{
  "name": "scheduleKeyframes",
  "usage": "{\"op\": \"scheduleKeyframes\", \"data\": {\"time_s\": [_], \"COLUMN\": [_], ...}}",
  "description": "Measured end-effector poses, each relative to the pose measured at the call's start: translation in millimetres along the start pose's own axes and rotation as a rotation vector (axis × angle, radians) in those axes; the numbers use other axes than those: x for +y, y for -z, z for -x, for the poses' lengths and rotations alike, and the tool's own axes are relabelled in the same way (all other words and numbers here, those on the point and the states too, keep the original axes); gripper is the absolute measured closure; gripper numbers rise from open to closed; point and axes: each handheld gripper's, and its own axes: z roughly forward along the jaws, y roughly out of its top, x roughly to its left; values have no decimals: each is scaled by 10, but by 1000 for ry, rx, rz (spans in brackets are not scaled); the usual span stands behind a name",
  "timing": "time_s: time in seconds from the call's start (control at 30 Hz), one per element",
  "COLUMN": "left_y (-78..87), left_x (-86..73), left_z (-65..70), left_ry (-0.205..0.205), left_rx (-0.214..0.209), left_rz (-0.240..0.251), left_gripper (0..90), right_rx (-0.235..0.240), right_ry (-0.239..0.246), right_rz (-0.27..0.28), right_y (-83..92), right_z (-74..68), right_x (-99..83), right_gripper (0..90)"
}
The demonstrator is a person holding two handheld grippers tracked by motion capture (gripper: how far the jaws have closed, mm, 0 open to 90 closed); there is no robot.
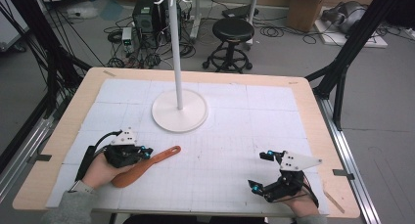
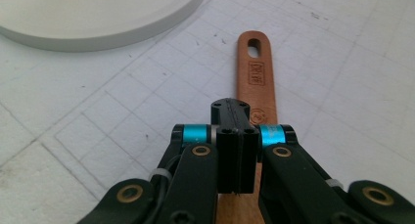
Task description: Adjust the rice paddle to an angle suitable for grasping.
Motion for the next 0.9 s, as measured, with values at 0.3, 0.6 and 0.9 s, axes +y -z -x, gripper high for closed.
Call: {"op": "scheduleKeyframes", "data": {"time_s": [0.3, 0.6, 0.9], "left_y": [-130, -251, -231], "left_x": [66, 122, 116], "left_z": [-54, 36, 80], "left_ry": [42, -19, -46], "left_rx": [16, 21, 8], "left_rz": [-62, -103, -111], "left_gripper": [896, 896, 897], "right_rx": [2, 4, -2], "right_ry": [3, 1, -5], "right_rz": [-6, -4, -3], "right_y": [-10, 6, 22], "right_z": [-1, -2, -7], "right_x": [1, 2, 2], "right_gripper": [0, 0, 0]}}
